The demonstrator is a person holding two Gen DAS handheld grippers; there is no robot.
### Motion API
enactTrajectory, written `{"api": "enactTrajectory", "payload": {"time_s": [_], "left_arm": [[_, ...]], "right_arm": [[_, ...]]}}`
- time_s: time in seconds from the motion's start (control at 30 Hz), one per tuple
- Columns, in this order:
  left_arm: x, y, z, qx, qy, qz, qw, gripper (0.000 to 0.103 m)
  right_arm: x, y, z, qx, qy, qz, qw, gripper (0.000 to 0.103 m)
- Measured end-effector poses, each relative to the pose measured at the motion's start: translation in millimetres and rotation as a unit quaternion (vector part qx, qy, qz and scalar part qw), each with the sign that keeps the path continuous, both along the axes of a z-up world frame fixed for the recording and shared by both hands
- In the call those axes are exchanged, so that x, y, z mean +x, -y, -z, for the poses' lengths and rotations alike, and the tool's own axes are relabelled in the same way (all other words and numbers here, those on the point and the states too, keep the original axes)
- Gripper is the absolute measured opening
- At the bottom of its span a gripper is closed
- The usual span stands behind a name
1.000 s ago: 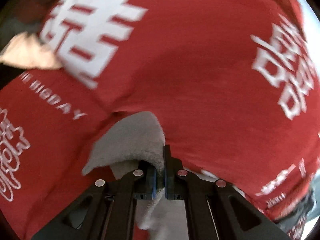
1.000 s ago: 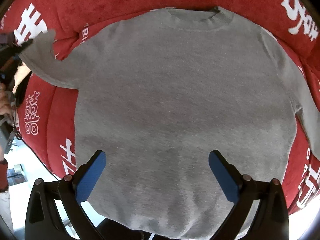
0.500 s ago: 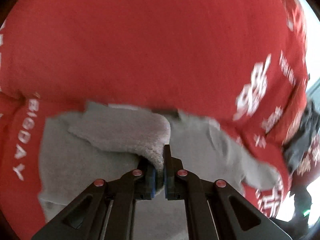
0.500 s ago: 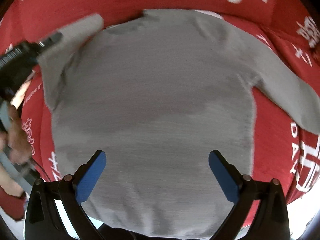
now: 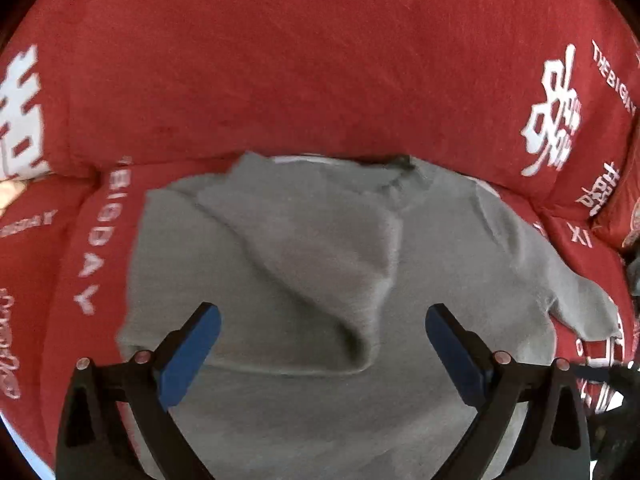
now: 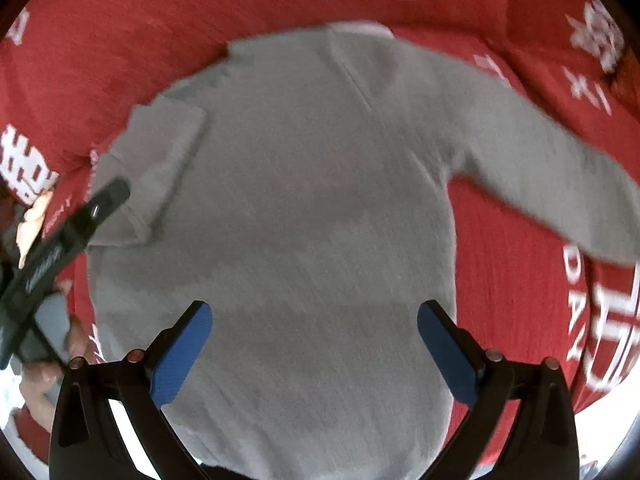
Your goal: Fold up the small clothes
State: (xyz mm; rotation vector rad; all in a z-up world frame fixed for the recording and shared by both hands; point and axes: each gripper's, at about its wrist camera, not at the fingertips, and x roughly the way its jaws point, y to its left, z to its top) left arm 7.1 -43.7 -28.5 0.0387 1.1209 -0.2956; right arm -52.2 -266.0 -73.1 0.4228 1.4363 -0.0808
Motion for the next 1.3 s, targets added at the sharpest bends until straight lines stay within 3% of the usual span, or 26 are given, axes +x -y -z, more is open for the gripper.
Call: {"api": "enactTrajectory", "payload": {"time_s": [0.2, 0.3, 0.43, 0.53, 0.63, 0.67, 0.7, 0.77, 0.9, 0.93, 1.0, 1.1, 1.17, 1.23, 1.3], "left_arm": [[11.0, -71.5, -9.7, 0.037, 0.013, -0.074, 0.9965, 0.103], [28.6, -105.0, 3.2, 0.035, -0.016, -0.113, 0.9929, 0.103], [37.0, -135.6, 22.1, 0.013, -0.060, -0.139, 0.9883, 0.103], [34.0, -145.1, 29.3, 0.020, -0.070, -0.144, 0.9869, 0.103], [31.0, -146.3, 35.3, 0.040, -0.071, -0.138, 0.9870, 0.103], [32.0, -145.4, 38.2, 0.040, -0.073, -0.136, 0.9872, 0.103], [32.6, -146.1, 39.5, 0.035, -0.076, -0.136, 0.9872, 0.103], [33.1, -149.7, 41.1, 0.021, -0.085, -0.137, 0.9867, 0.103], [36.2, -142.7, 39.0, 0.040, -0.082, -0.128, 0.9875, 0.103], [36.9, -140.7, 39.3, 0.044, -0.081, -0.126, 0.9878, 0.103], [37.7, -138.1, 39.8, 0.047, -0.081, -0.124, 0.9879, 0.103], [37.7, -134.6, 44.8, 0.051, -0.087, -0.120, 0.9877, 0.103], [37.5, -133.4, 46.3, 0.051, -0.089, -0.121, 0.9874, 0.103], [38.3, -132.7, 48.3, 0.051, -0.095, -0.121, 0.9868, 0.103], [38.5, -131.6, 48.5, 0.053, -0.097, -0.121, 0.9865, 0.103]], "right_arm": [[55.6, -49.8, -23.3, -0.029, 0.054, -0.090, 0.994, 0.102], [90.4, -95.1, -24.6, -0.058, 0.064, -0.147, 0.985, 0.102], [137.7, -161.3, -13.9, -0.110, 0.090, -0.222, 0.965, 0.101], [156.2, -197.3, 3.8, -0.159, 0.090, -0.271, 0.945, 0.098], [167.9, -225.4, 37.3, -0.226, 0.052, -0.319, 0.919, 0.089], [169.0, -226.8, 42.9, -0.235, 0.044, -0.324, 0.915, 0.073], [169.2, -225.6, 47.9, -0.234, 0.039, -0.324, 0.916, 0.048], [171.6, -214.7, 43.2, -0.198, 0.044, -0.296, 0.933, 0.011], [170.6, -171.3, 10.4, -0.124, 0.099, -0.197, 0.967, 0.011], [164.0, -146.1, -3.6, -0.084, 0.126, -0.145, 0.978, 0.011], [148.0, -103.8, -17.0, -0.046, 0.153, -0.061, 0.985, 0.011], [119.7, -42.2, -9.5, 0.020, 0.144, 0.070, 0.987, 0.011], [95.4, 0.0, 16.5, 0.084, 0.116, 0.168, 0.975, 0.012], [78.9, 19.9, 36.6, 0.119, 0.096, 0.214, 0.965, 0.016], [67.9, 29.1, 48.2, 0.137, 0.078, 0.233, 0.960, 0.029]]}}
